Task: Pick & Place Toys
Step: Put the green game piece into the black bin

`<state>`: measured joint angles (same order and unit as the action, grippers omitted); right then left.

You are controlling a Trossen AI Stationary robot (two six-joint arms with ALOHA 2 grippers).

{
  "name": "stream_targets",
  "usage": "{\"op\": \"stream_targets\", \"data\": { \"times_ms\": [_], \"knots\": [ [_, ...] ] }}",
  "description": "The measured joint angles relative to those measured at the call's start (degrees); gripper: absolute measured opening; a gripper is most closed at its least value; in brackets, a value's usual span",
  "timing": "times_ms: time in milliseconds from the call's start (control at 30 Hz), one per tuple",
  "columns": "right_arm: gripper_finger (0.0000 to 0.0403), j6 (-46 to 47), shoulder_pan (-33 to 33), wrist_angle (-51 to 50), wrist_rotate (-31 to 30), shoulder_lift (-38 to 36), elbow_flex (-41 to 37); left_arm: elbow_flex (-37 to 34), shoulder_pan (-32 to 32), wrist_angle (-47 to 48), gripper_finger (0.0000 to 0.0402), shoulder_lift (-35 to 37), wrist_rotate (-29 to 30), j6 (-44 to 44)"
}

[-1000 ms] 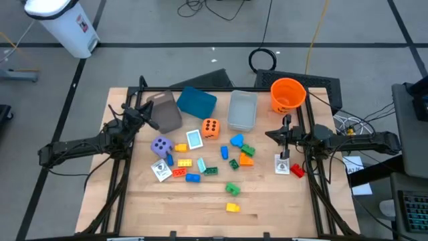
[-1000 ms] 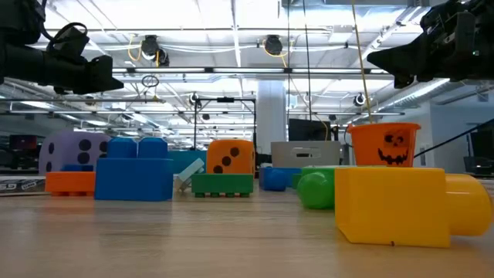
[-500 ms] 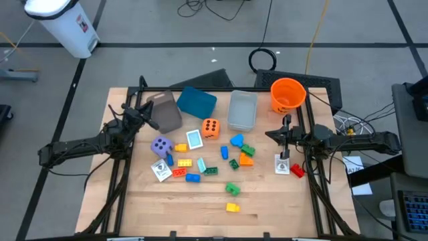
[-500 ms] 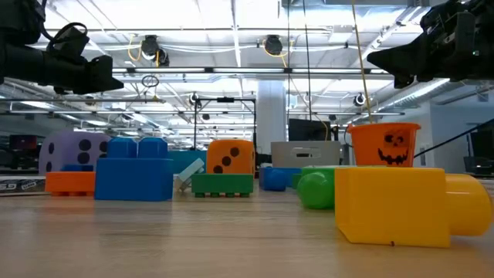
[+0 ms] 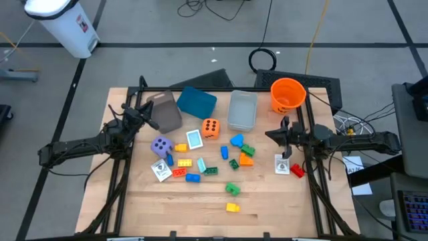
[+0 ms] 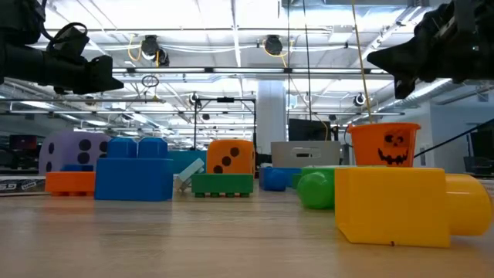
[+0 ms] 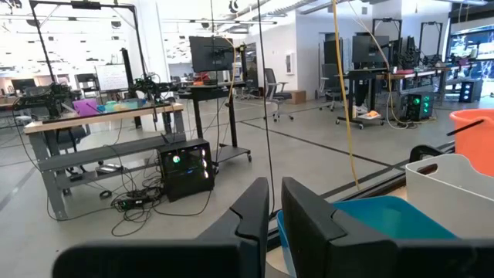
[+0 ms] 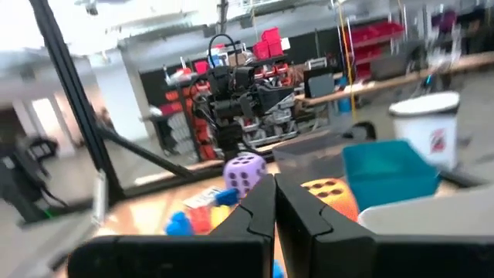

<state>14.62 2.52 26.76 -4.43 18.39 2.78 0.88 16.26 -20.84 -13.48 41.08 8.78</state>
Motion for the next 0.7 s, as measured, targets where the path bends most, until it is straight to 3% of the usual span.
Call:
{"op": "stream_targets", "data": {
  "times_ms": [100, 233, 400, 533, 700],
  "knots": [
    [0.0004, 5.7, 0.0, 0.0, 0.0, 0.0, 0.0, 0.0, 0.0, 0.0, 0.0049, 0.0, 0.0, 0.0],
    [0.0004, 6.6, 0.0, 3.1, -0.3, 0.0, 0.0, 0.0, 0.0, 0.0, 0.0049, 0.0, 0.0, 0.0],
    [0.0004, 2.8, -0.3, 15.5, 0.8, 1.1, 0.7, 0.0, 0.0, 0.0, 0.0049, 0.0, 0.0, 0.0],
    [0.0004, -1.9, -1.1, 13.6, 3.7, 4.0, 4.4, 0.0, 0.0, 0.0, 0.0049, 0.0, 0.0, 0.0],
    [0.0004, -6.0, -2.5, 13.4, 4.5, 12.7, 11.5, 0.0, 0.0, 0.0, 0.0049, 0.0, 0.0, 0.0]
  ]
}}
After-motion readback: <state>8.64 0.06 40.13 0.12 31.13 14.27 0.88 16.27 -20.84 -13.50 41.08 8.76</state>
